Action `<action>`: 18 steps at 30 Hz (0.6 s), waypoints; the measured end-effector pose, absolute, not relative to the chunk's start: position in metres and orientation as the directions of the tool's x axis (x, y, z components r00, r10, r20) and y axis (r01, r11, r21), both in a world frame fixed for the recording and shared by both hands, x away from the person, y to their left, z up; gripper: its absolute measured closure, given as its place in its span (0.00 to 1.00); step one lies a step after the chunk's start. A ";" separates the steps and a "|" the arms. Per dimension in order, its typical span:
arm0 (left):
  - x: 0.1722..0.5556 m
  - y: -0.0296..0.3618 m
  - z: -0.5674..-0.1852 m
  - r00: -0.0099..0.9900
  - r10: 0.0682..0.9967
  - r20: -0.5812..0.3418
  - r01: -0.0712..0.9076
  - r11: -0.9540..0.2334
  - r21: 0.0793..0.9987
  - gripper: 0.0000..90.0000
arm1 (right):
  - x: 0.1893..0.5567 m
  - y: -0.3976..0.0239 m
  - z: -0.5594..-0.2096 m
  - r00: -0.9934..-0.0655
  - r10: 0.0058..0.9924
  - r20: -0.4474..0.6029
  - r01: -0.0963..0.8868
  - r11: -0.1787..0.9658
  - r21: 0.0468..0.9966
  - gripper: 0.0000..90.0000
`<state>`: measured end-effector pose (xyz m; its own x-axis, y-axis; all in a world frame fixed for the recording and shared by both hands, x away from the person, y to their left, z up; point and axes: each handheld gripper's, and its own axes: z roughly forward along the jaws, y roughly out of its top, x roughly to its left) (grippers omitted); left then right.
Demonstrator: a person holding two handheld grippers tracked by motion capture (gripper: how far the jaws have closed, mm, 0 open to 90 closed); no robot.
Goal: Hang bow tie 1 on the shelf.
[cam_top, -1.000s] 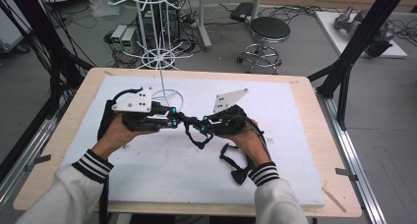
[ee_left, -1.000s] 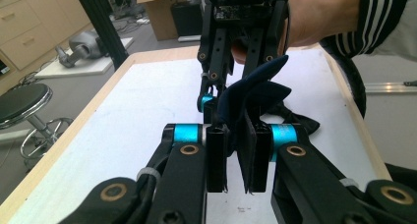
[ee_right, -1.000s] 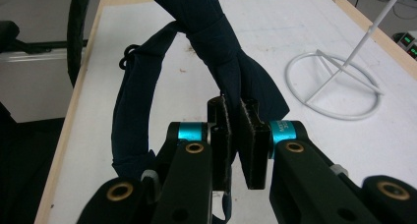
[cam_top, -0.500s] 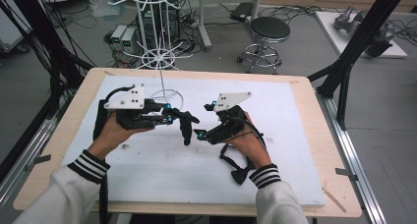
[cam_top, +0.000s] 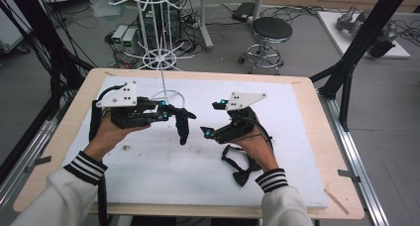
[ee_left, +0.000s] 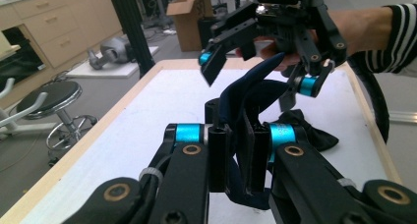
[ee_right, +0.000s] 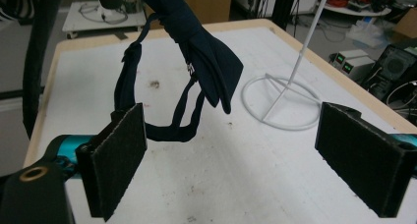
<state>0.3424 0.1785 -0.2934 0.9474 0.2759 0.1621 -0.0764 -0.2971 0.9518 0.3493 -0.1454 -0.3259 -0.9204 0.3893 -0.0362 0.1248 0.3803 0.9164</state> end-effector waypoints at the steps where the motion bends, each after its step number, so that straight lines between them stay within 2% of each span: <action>1: 0.342 0.180 -0.293 0.946 0.282 0.158 -0.073 -0.289 0.954 0.93 | 0.349 -0.145 -0.326 -0.920 0.389 -0.036 0.125 0.380 0.916 0.13; 18: 0.348 0.218 -0.285 0.895 0.422 0.146 -0.065 -0.200 0.978 0.93 | 0.337 -0.176 -0.328 -0.891 0.453 -0.019 0.122 0.280 0.952 0.12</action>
